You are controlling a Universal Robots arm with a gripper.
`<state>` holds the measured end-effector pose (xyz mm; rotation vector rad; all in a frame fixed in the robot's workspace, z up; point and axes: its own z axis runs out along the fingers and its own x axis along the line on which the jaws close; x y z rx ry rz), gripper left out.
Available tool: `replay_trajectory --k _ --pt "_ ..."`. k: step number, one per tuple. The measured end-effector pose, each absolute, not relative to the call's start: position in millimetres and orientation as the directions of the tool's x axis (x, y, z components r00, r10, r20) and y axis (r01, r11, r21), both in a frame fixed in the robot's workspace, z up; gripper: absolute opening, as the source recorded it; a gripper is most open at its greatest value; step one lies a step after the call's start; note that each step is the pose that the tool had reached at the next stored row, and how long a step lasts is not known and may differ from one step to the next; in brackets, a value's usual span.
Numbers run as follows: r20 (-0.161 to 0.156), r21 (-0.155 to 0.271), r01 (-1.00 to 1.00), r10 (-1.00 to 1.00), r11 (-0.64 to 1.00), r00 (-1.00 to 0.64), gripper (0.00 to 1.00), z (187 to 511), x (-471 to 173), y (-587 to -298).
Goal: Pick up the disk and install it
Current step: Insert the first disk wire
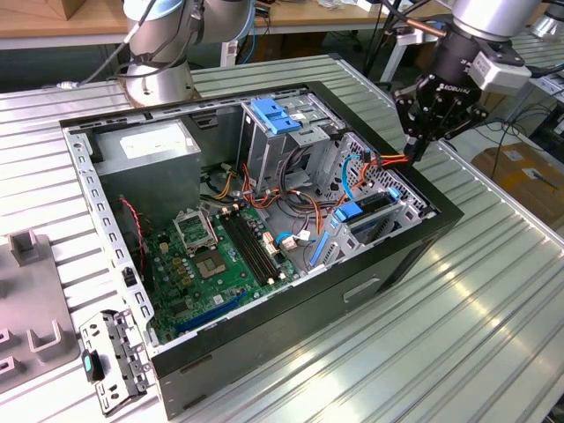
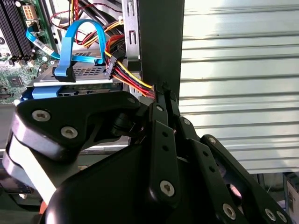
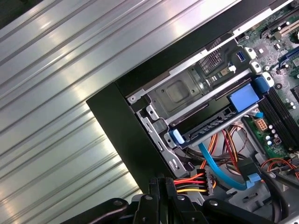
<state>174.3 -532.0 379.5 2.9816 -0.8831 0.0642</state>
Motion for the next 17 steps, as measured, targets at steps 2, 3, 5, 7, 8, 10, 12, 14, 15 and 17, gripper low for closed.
replay_trajectory --k 2,3,5,7,8,10,12,14,15,17 --pt "0.048 0.018 -0.545 -0.544 -0.838 0.838 0.16 379.5 173.3 -531.9" --pt "0.048 0.018 -0.545 -0.544 -0.838 0.838 0.16 379.5 173.0 -531.9" --pt "0.048 0.018 -0.545 -0.544 -0.838 0.838 0.16 379.5 172.6 -531.9" --pt "0.048 0.018 -0.545 -0.544 -0.838 0.838 0.16 379.5 172.3 -531.9" --pt "0.048 0.018 -0.545 -0.544 -0.838 0.838 0.16 379.4 172.1 -531.9" --pt "0.048 0.018 -0.545 -0.544 -0.838 0.838 0.16 379.4 171.7 -531.9" --pt "0.048 0.018 -0.545 -0.544 -0.838 0.838 0.16 379.4 170.8 -531.9" --pt "0.048 0.018 -0.545 -0.544 -0.838 0.838 0.16 379.5 170.1 -531.9" --pt "0.048 0.018 -0.545 -0.544 -0.838 0.838 0.16 379.5 169.8 -531.9" --pt "0.048 0.018 -0.545 -0.544 -0.838 0.838 0.16 379.4 169.4 -531.9"
